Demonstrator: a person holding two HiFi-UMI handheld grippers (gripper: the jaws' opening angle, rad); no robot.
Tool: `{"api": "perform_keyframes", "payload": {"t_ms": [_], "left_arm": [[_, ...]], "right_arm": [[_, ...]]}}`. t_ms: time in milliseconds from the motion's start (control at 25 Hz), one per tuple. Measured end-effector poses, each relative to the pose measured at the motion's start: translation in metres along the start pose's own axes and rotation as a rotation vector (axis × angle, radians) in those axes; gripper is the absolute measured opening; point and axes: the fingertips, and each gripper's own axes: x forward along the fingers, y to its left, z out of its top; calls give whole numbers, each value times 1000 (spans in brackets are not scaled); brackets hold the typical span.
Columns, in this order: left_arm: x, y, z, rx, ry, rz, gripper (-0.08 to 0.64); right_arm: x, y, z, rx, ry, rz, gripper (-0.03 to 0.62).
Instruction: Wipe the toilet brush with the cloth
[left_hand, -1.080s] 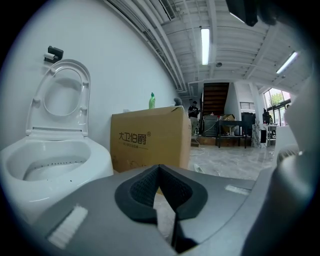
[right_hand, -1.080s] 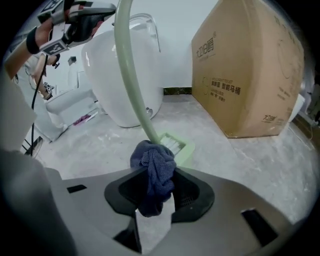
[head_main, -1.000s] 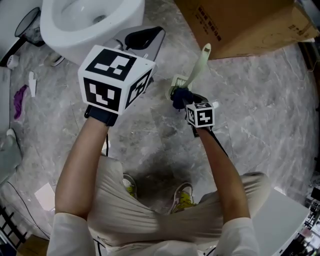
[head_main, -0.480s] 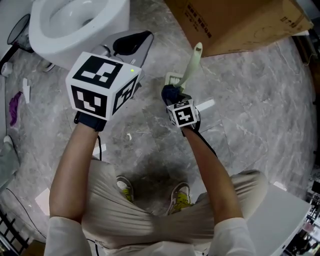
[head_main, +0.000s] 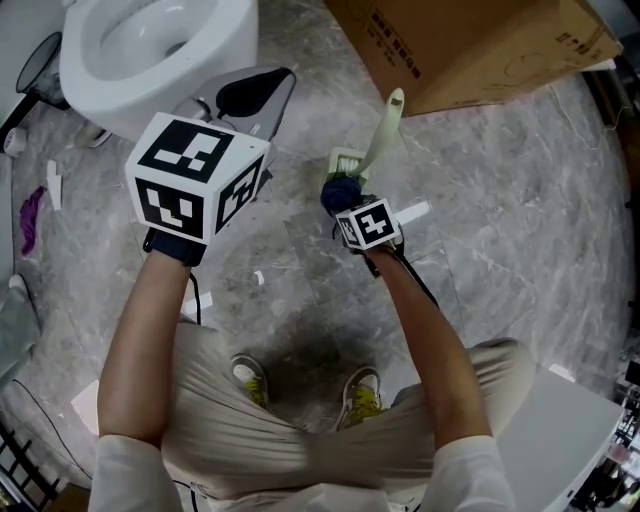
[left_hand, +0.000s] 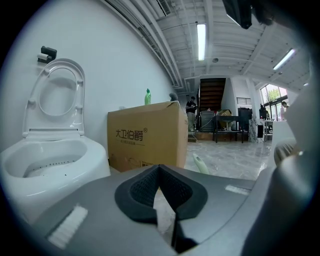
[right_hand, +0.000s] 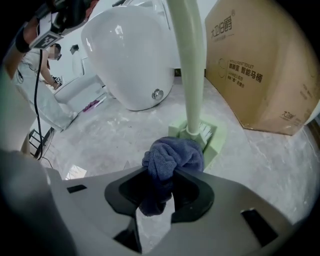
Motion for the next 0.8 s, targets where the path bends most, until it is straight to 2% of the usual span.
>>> {"api": "perform_keyframes", "payload": {"t_ms": [120,440,520,680,800], "left_arm": [[1,-4,1,2,1,-11,-3],[3,-7,4,5,-3,-19,-3],[2,-7,1,7,2,-20,-3],[1,-6,1,8,5,-16,-3],[1,-5,3,7,0,-14,-3]], "right_arm": [[-5,-10,3,28,-27,-28,124],[-30,-51,13,93,-118,-222,124],[-29,-51,14,80,-122,-246,124],[-13,-27,15,1,-77,-182,124],[-5,-9,15,-22,-63,-105,123]]}}
